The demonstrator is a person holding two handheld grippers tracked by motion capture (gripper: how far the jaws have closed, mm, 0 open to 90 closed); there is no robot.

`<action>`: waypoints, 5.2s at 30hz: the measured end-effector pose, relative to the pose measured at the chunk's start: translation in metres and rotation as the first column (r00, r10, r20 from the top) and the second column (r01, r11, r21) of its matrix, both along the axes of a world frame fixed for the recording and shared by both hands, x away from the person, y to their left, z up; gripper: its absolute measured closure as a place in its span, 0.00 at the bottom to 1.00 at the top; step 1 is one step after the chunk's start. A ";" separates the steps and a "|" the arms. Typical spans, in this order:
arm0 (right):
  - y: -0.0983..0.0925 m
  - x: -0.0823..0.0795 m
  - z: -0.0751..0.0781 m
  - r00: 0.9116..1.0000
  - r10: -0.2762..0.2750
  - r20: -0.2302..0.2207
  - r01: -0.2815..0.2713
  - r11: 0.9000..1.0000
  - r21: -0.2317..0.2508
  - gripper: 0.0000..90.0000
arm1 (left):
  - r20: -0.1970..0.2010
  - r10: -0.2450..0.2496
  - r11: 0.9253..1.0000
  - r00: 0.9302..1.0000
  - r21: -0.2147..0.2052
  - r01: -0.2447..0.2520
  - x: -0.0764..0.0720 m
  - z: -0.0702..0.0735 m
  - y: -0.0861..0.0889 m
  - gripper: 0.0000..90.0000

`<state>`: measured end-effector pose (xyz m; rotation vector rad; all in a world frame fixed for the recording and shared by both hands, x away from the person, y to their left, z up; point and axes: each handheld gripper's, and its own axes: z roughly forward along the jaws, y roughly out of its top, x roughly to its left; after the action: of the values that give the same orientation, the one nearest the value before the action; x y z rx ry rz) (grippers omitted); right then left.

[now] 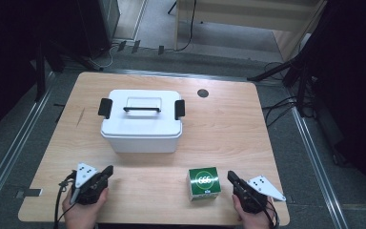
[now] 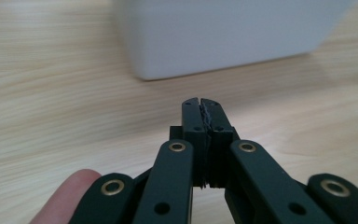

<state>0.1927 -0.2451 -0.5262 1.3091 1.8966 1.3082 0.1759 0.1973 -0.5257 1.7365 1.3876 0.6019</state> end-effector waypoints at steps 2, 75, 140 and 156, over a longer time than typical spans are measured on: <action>0.004 -0.002 -0.002 1.000 0.006 -0.002 -0.006 1.000 -0.007 1.00 | -0.008 -0.033 0.999 0.999 -0.001 0.033 -0.001 -0.001 -0.010 1.00; 0.124 0.142 0.053 0.962 0.233 -0.142 -0.251 0.959 -0.128 1.00 | -0.053 0.090 0.996 0.995 0.023 -0.089 0.109 0.042 0.024 1.00; 0.113 0.166 0.176 0.676 0.599 -0.429 -0.728 0.454 -0.514 0.06 | 0.062 0.298 0.951 0.952 0.068 -0.302 0.020 -0.025 0.126 0.00; 0.144 0.184 0.192 0.645 0.572 -0.507 -0.755 0.374 -0.539 0.06 | 0.137 0.312 0.930 0.940 0.156 -0.332 0.017 -0.026 0.114 0.00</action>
<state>0.3771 -0.1009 -0.3345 0.2196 2.8737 0.4883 0.1928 0.3116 -0.5515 1.5918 1.5945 1.0143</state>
